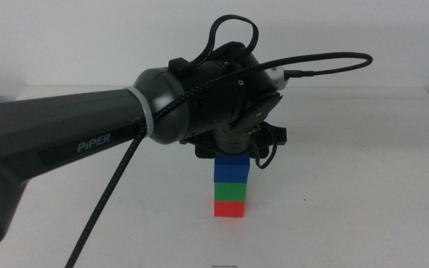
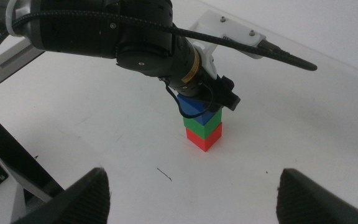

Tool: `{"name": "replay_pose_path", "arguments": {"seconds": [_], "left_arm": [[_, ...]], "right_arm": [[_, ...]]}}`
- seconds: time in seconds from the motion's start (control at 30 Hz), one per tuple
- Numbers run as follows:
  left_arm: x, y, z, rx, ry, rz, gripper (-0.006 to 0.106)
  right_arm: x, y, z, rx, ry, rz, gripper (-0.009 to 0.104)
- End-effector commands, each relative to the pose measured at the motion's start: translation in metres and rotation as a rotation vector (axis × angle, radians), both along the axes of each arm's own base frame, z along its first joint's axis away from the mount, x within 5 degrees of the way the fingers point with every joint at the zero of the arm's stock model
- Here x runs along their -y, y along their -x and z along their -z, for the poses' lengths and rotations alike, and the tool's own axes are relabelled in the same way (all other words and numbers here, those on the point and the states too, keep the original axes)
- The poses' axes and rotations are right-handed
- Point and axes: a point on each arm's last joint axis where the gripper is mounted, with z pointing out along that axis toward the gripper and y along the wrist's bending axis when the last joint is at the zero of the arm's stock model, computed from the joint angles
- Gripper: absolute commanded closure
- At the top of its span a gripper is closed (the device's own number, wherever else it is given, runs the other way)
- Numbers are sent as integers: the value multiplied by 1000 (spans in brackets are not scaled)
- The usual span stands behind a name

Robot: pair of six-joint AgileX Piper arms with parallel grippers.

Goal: Stack red cubes first, then green, then blue cubes in a specific spot.

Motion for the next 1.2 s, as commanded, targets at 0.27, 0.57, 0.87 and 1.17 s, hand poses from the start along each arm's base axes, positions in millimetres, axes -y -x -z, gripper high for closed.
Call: {"name": "replay_pose_path", "arguments": {"seconds": [0.27,0.57,0.87,1.17], "left_arm": [[-3,2,-33,100,51,41,25],[-10,8,-59,165,64,103,8],[-46,42,-133,286,162,131,8],[-98,76,-176,335,17,139,8]], "right_arm": [[1,-2,-10,73,-47,14,13],[1,-2,-10,74,-45,13,13],[1,-2,-10,74,-45,13,13],[1,-2,-10,74,-45,13,13]]}}
